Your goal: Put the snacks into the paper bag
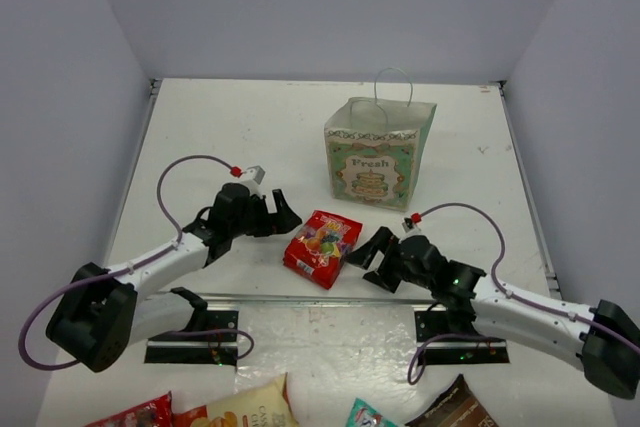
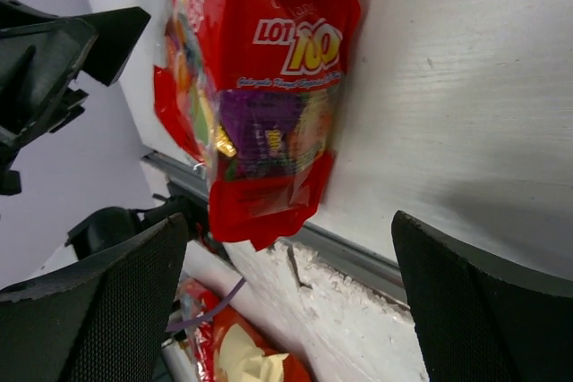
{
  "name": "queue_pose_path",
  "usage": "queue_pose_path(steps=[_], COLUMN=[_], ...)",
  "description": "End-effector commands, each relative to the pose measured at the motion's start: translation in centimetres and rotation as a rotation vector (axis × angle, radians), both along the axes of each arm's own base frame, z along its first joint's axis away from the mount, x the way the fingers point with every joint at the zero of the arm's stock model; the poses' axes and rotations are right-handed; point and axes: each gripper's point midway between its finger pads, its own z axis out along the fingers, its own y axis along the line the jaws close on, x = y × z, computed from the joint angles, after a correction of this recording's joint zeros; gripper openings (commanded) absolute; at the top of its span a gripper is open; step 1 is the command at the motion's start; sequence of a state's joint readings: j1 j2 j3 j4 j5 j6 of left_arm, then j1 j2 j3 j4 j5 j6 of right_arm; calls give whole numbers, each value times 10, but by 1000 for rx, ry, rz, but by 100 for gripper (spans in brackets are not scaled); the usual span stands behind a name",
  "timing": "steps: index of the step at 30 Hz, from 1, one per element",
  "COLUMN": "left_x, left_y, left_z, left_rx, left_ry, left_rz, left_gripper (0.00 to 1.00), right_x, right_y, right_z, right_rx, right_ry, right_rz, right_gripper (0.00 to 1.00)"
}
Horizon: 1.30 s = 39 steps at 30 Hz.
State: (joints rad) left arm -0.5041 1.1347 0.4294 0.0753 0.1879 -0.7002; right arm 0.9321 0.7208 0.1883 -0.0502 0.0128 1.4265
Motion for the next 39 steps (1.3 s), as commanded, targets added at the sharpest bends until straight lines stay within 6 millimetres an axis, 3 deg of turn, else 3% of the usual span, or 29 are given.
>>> queue_pose_path(steps=[1, 6, 11, 18, 28, 30, 39], left_x=[3, -6, -12, -22, -36, -39, -64], left_y=[-12, -15, -22, -42, -76, -78, -91], left_z=[8, -1, 2, 7, 12, 13, 57], left_rx=[-84, -122, -191, -252, -296, -304, -459], left_ry=[-26, -11, -26, -35, -32, -32, -112], left_rz=[-26, -40, -64, -124, -199, -209, -313], left_gripper=[100, 100, 100, 100, 100, 100, 100], right_x=[16, 21, 30, 43, 36, 37, 39], right_y=[13, 23, 16, 16, 43, 41, 34], right_z=[11, 3, 1, 18, -8, -10, -9], right_rx=[37, -8, 37, 30, 13, 10, 1], right_ry=[-21, -3, -22, -83, 14, 11, -8], right_rz=[-98, -136, -227, -265, -196, -203, -225], right_gripper=[95, 95, 95, 96, 95, 86, 73])
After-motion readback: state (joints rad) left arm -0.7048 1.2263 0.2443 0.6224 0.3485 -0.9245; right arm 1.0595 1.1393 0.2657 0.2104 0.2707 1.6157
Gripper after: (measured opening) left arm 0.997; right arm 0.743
